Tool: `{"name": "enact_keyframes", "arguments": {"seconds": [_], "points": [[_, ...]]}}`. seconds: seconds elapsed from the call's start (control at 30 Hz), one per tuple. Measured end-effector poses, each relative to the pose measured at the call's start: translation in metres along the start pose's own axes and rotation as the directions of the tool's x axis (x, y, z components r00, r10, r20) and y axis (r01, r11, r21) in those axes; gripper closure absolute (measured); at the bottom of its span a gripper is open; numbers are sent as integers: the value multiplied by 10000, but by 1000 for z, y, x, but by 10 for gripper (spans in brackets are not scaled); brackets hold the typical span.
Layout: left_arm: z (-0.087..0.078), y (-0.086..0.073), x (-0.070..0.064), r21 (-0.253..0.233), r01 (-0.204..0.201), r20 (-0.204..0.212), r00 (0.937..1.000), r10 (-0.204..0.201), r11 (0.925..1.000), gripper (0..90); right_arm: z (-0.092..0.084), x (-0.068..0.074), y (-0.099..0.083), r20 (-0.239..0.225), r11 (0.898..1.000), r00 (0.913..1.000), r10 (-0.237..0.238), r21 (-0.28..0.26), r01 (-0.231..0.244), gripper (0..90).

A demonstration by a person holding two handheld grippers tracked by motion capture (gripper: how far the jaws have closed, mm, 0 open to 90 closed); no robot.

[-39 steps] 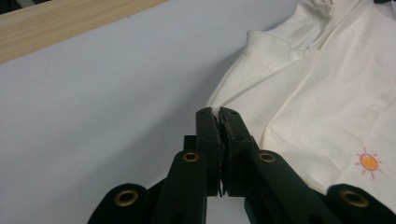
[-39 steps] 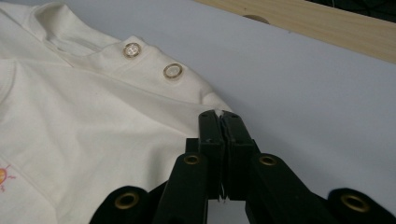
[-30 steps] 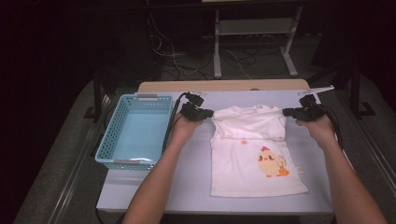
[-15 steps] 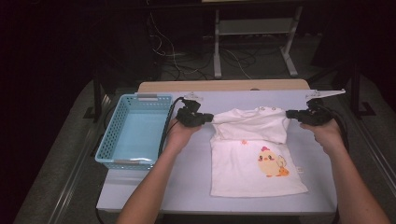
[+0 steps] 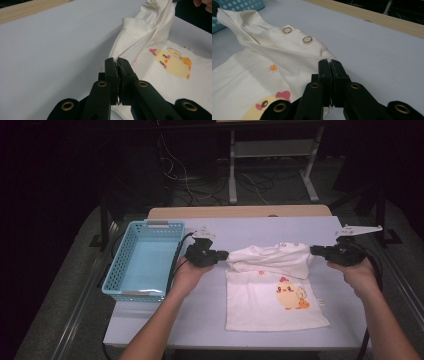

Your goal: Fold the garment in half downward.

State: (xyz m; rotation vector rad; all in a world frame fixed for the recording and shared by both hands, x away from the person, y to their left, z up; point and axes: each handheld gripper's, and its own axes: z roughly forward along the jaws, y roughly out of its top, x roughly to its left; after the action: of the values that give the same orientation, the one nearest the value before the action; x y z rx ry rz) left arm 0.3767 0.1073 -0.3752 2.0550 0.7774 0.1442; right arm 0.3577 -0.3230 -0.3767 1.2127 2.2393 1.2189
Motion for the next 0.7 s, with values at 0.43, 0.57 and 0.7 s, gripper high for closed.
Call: {"name": "enact_keyframes", "arguments": {"seconds": [0.43,0.57,0.7], "points": [[-15,-28,-25,180,-345,508,9981,336,9992,864,-23,25,-27,-400,9993,9986,-346,108,350,868],[-18,-33,-32,229,-421,644,9971,405,9989,864,-28,29,-34,-493,9989,9979,-421,171,430,868],[-20,-38,-38,296,-511,825,9954,486,9983,864,-30,33,-40,-542,9986,9975,-464,247,477,868]]}}
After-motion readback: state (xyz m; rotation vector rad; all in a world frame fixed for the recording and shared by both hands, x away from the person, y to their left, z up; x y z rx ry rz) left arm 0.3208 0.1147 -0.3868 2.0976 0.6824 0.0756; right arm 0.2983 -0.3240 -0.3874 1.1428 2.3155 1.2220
